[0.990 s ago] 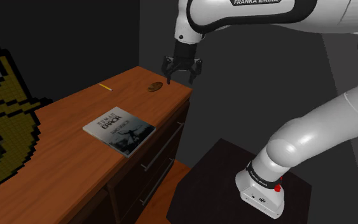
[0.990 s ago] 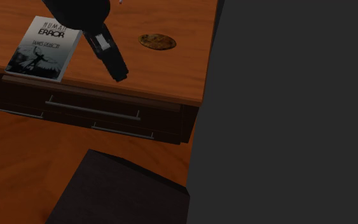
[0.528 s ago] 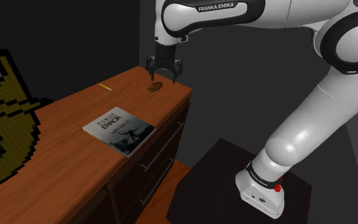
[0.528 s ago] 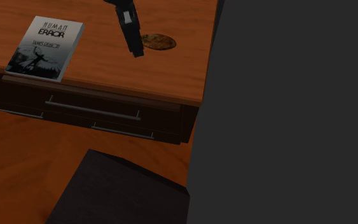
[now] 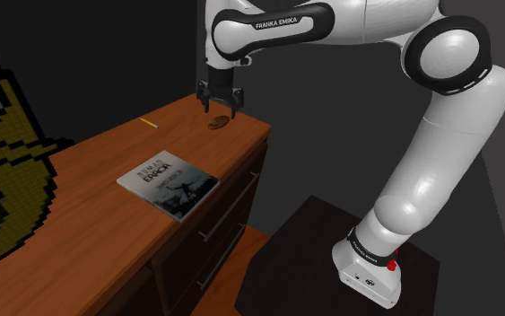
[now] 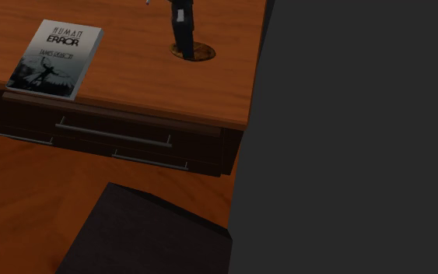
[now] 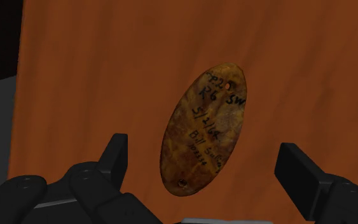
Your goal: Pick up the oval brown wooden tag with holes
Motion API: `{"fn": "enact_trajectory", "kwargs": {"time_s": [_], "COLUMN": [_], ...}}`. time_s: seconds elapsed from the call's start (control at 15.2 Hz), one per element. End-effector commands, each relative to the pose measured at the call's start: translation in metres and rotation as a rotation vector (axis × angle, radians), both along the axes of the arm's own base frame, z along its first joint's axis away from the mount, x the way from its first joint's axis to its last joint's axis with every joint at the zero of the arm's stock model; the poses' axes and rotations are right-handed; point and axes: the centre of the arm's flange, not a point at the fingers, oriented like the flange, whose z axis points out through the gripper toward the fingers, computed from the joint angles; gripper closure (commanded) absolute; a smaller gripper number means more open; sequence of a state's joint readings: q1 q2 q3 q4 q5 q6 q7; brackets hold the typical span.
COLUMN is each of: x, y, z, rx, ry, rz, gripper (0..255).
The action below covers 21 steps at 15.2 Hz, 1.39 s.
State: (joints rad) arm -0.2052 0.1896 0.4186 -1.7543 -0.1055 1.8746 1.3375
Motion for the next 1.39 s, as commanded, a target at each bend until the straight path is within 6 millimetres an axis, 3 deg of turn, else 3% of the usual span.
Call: {"fn": "enact_trajectory", "kwargs": {"time_s": [0.0, 0.2, 0.33, 0.4, 0.99, 1.32], "x": [0.000, 0.000, 0.000, 0.001, 0.000, 0.000], "y": [0.001, 0.001, 0.001, 0.001, 0.001, 0.001], "z": [-0.011, -0.030, -0.030, -0.030, -0.030, -0.003], "rx": [0.000, 0.000, 0.000, 0.000, 0.000, 0.000], "ry": [-0.001, -0.001, -0.001, -0.001, -0.001, -0.001], "rz": [-0.003, -0.003, -0.003, -0.003, -0.003, -0.003], "gripper": [0, 0, 0, 255, 255, 255]}}
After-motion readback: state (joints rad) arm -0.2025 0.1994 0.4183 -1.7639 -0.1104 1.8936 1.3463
